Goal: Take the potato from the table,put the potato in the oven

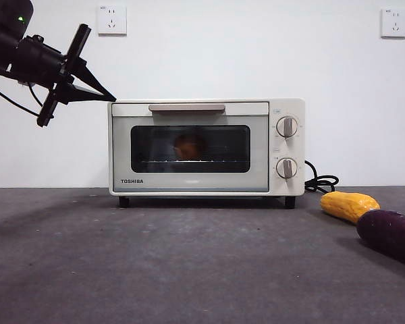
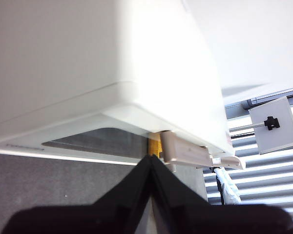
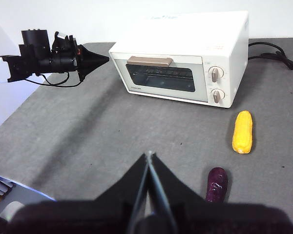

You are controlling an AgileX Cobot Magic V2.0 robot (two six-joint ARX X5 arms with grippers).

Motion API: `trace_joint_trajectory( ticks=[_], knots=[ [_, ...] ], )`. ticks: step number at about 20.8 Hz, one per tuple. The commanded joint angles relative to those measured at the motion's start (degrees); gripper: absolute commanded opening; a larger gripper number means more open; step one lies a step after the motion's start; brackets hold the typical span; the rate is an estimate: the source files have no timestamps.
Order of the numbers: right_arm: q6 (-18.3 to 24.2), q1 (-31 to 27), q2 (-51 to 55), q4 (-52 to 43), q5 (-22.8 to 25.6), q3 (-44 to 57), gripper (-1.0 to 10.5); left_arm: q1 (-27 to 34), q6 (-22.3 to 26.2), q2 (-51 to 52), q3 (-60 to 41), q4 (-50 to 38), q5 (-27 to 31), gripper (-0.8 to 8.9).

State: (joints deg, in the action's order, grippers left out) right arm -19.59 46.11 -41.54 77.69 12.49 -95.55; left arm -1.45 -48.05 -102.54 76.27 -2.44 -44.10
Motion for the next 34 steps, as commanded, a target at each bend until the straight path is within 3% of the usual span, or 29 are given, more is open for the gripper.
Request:
trace_joint_trajectory(
  ticks=[1, 6, 16, 21, 25, 34],
  knots=[
    [-0.35, 0.07, 0.07, 1.2, 0.17, 0.2, 0.0, -0.57, 1.36, -0.52, -0.09, 0.66, -1.77, -0.06],
    [-0.35, 0.07, 0.07, 1.2, 1.77, 0.22, 0.0, -1.64, 7.56, -0.52, -0.09, 5.95, -2.43, -0.06],
    [-0.39, 0.07, 0.07, 1.2, 12.94, 0.42, 0.0, -4.52, 21.7, 1.7, -0.09, 19.15, -3.1, -0.06],
    [-0.31, 0.07, 0.07, 1.2, 17.57, 0.81, 0.0, -6.21, 33.18, 8.02, -0.11, 30.97, -2.05, -0.06],
    [-0.13, 0.07, 0.04, 1.18, 18.88, 1.4, 0.0, -8.13, 40.68, 16.22, -0.11, 40.46, 2.71, -0.06],
    [1.14, 0.07, 0.04, 1.18, 19.08, 1.86, 0.0, -16.44, 41.59, 39.69, -0.11, 49.13, 16.52, -0.05]
  ],
)
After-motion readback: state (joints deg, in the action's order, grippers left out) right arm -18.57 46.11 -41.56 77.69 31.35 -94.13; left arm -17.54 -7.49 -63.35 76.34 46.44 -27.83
